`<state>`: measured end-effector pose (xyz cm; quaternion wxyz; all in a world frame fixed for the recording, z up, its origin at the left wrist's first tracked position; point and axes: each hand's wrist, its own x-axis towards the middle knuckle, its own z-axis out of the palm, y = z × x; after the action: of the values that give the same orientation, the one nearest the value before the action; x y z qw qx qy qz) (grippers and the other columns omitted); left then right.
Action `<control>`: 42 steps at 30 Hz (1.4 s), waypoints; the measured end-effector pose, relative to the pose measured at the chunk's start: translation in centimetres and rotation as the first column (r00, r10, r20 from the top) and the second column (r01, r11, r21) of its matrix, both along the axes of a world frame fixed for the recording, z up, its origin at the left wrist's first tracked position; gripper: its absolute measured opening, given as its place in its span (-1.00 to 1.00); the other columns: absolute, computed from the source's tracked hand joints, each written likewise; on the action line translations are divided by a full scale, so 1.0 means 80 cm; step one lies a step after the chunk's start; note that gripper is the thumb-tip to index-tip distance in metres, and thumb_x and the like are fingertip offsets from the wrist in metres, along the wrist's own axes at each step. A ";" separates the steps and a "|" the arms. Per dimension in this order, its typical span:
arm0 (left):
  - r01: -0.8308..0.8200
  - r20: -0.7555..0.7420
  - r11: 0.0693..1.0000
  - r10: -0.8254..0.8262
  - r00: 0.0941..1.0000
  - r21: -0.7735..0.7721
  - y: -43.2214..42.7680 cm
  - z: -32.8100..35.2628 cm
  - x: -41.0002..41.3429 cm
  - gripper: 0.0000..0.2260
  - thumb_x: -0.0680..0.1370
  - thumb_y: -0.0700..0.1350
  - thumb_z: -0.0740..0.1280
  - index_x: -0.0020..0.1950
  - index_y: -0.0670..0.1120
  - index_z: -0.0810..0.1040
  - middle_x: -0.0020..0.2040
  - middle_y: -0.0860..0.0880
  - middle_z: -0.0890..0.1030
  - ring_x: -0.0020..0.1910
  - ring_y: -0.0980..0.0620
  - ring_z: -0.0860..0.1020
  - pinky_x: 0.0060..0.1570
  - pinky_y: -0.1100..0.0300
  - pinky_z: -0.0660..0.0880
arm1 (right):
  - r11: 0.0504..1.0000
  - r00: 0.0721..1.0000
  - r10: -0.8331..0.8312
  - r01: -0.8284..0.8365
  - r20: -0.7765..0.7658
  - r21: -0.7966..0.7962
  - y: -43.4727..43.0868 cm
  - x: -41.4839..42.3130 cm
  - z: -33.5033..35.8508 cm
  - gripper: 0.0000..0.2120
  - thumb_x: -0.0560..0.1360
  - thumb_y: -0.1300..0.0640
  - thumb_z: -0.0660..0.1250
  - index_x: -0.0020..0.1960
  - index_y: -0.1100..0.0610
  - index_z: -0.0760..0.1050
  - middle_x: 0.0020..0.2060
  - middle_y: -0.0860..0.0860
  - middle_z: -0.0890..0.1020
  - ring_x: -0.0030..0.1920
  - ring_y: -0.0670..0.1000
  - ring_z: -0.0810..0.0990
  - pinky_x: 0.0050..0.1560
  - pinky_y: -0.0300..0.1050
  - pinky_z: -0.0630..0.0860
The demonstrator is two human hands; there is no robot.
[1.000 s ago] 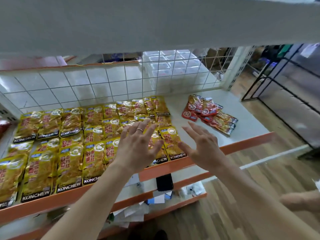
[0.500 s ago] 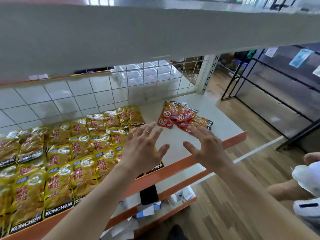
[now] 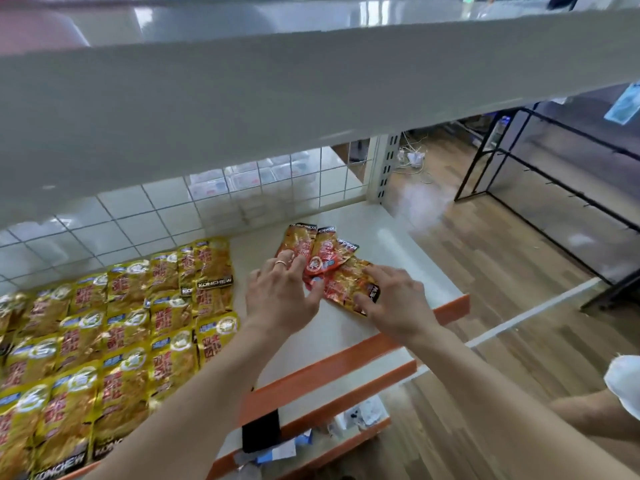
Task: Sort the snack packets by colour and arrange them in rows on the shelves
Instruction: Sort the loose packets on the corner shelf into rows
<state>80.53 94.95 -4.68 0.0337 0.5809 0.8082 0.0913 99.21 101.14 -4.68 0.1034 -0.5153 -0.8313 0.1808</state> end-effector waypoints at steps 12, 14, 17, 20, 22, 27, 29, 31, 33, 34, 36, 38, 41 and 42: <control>-0.351 0.091 0.936 0.348 0.933 0.019 0.069 -0.017 -0.018 -0.46 0.55 0.23 0.33 0.31 -0.17 0.46 0.22 -0.18 0.52 0.27 -0.20 0.46 0.19 -0.06 0.42 | 0.990 0.998 0.051 -0.045 0.040 -0.132 0.030 -0.022 -0.005 -0.46 0.43 -0.17 0.44 0.30 0.07 0.49 0.13 0.07 0.53 0.18 0.12 0.46 0.21 0.04 0.42; -0.385 0.138 0.921 0.375 0.916 0.052 0.071 -0.017 -0.019 -0.45 0.52 0.22 0.39 0.27 -0.20 0.47 0.20 -0.20 0.53 0.25 -0.22 0.48 0.17 -0.06 0.43 | 0.974 0.998 0.005 -0.020 -0.068 -0.224 0.034 -0.020 -0.002 -0.62 0.36 -0.10 0.50 0.10 0.07 0.61 -0.03 0.06 0.61 0.02 0.09 0.56 0.08 0.04 0.53; -0.450 0.245 0.891 0.425 0.872 0.056 0.074 -0.013 -0.021 -0.46 0.48 0.18 0.45 0.24 -0.21 0.46 0.17 -0.21 0.54 0.23 -0.23 0.50 0.13 -0.05 0.46 | 0.951 0.984 -0.081 0.028 -0.159 -0.308 0.040 -0.015 0.001 -0.81 0.36 0.02 0.45 -0.21 0.15 0.58 -0.31 0.03 0.60 -0.25 0.03 0.58 -0.19 -0.01 0.57; -0.493 0.342 0.868 0.446 0.827 0.062 0.075 -0.011 -0.026 -0.54 0.50 0.10 0.46 0.21 -0.19 0.47 0.12 -0.21 0.56 0.16 -0.23 0.53 0.08 -0.04 0.50 | 0.914 0.960 -0.173 0.074 -0.219 -0.399 0.043 -0.009 0.011 -0.79 0.40 0.10 0.36 -0.28 0.25 0.54 -0.41 0.06 0.54 -0.37 0.00 0.48 -0.34 -0.09 0.41; -0.507 0.416 0.858 0.433 0.799 0.080 0.073 -0.009 -0.028 -0.64 0.53 0.04 0.43 0.17 -0.18 0.50 0.09 -0.18 0.56 0.11 -0.18 0.53 0.07 -0.03 0.51 | 0.873 0.934 -0.244 0.095 -0.260 -0.479 0.045 -0.004 0.021 -0.82 0.42 0.12 0.36 -0.25 0.24 0.57 -0.38 0.04 0.55 -0.37 -0.02 0.47 -0.35 -0.15 0.36; -0.636 0.744 0.749 0.316 0.588 0.185 0.057 0.020 -0.022 -0.97 0.60 -0.15 0.25 0.01 -0.10 0.43 -0.10 -0.11 0.54 -0.20 -0.03 0.48 -0.30 0.11 0.41 | 0.849 0.898 -0.323 0.135 -0.299 -0.511 0.048 0.020 0.040 -0.86 0.48 0.08 0.39 -0.13 0.16 0.62 -0.28 0.00 0.63 -0.28 -0.05 0.57 -0.39 -0.23 0.38; -0.659 0.784 0.705 0.243 0.570 0.261 0.040 0.036 -0.018 -0.97 0.60 -0.20 0.23 0.03 -0.13 0.42 -0.17 -0.06 0.50 -0.22 -0.03 0.48 -0.35 0.11 0.45 | 0.841 0.868 -0.347 0.120 -0.356 -0.528 0.042 0.030 0.044 -0.89 0.50 0.08 0.41 -0.09 0.13 0.61 -0.23 0.00 0.66 -0.24 -0.06 0.62 -0.35 -0.21 0.44; -0.688 0.846 0.668 0.165 0.507 0.282 0.020 0.048 -0.015 -0.95 0.61 -0.23 0.24 0.06 -0.16 0.42 -0.16 -0.04 0.47 -0.23 0.00 0.52 -0.33 0.05 0.60 | 0.821 0.809 -0.383 0.077 -0.446 -0.565 0.033 0.038 0.044 -0.91 0.51 0.11 0.42 -0.05 0.13 0.60 -0.17 0.04 0.69 -0.21 -0.04 0.68 -0.29 -0.21 0.54; -0.728 0.922 0.644 0.087 0.377 0.236 -0.001 0.052 -0.014 -0.91 0.62 -0.23 0.24 0.12 -0.15 0.40 -0.07 -0.07 0.48 -0.17 -0.03 0.59 -0.32 0.03 0.66 | 0.808 0.759 -0.408 0.042 -0.507 -0.587 0.024 0.043 0.042 -0.90 0.53 0.13 0.42 0.01 0.14 0.59 -0.13 0.04 0.70 -0.19 -0.04 0.70 -0.29 -0.24 0.56; -0.749 0.943 0.627 0.065 0.325 0.215 -0.012 0.052 -0.015 -0.89 0.63 -0.24 0.25 0.14 -0.15 0.40 -0.03 -0.09 0.49 -0.13 -0.06 0.62 -0.31 0.06 0.67 | 0.807 0.746 -0.411 0.030 -0.524 -0.590 0.021 0.043 0.040 -0.87 0.53 0.14 0.42 0.05 0.14 0.59 -0.12 0.03 0.70 -0.18 -0.05 0.69 -0.28 -0.26 0.55; -0.780 0.971 0.598 0.018 0.240 0.182 -0.031 0.051 -0.018 -0.83 0.60 -0.30 0.29 0.16 -0.17 0.40 0.03 -0.14 0.55 -0.05 -0.10 0.66 -0.24 0.15 0.66 | 0.803 0.716 -0.417 0.003 -0.560 -0.595 0.015 0.041 0.036 -0.85 0.54 0.17 0.41 0.10 0.12 0.57 -0.11 -0.01 0.69 -0.19 -0.10 0.69 -0.30 -0.33 0.54; -0.792 0.984 0.592 -0.013 0.176 0.149 -0.048 0.051 -0.020 -0.75 0.53 -0.37 0.38 0.15 -0.18 0.43 0.08 -0.19 0.59 0.03 -0.12 0.66 -0.13 0.19 0.65 | 0.793 0.684 -0.423 -0.039 -0.595 -0.608 0.010 0.038 0.033 -0.84 0.54 0.21 0.41 0.12 0.11 0.56 -0.11 -0.03 0.70 -0.22 -0.14 0.69 -0.31 -0.37 0.54; -0.785 0.991 0.608 -0.014 0.133 0.114 -0.074 0.053 -0.022 -0.71 0.44 -0.36 0.49 0.04 -0.09 0.51 0.02 -0.14 0.65 0.00 -0.07 0.67 -0.03 0.15 0.61 | 0.775 0.650 -0.437 -0.080 -0.622 -0.627 0.003 0.031 0.028 -0.74 0.52 0.22 0.42 0.21 0.17 0.55 -0.04 0.02 0.70 -0.12 -0.07 0.71 -0.22 -0.32 0.56; -0.791 0.994 0.604 -0.026 0.106 0.100 -0.081 0.053 -0.022 -0.72 0.44 -0.35 0.49 0.02 -0.07 0.52 -0.03 -0.11 0.66 -0.05 -0.05 0.66 -0.07 0.15 0.59 | 0.773 0.638 -0.437 -0.094 -0.633 -0.628 0.001 0.028 0.027 -0.71 0.52 0.23 0.42 0.23 0.20 0.55 -0.02 0.04 0.71 -0.09 -0.04 0.71 -0.20 -0.32 0.56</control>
<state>78.76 88.48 -0.46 0.2866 0.1074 0.6515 0.6941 101.43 101.24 -2.55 0.2834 -0.4789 -0.5502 0.6225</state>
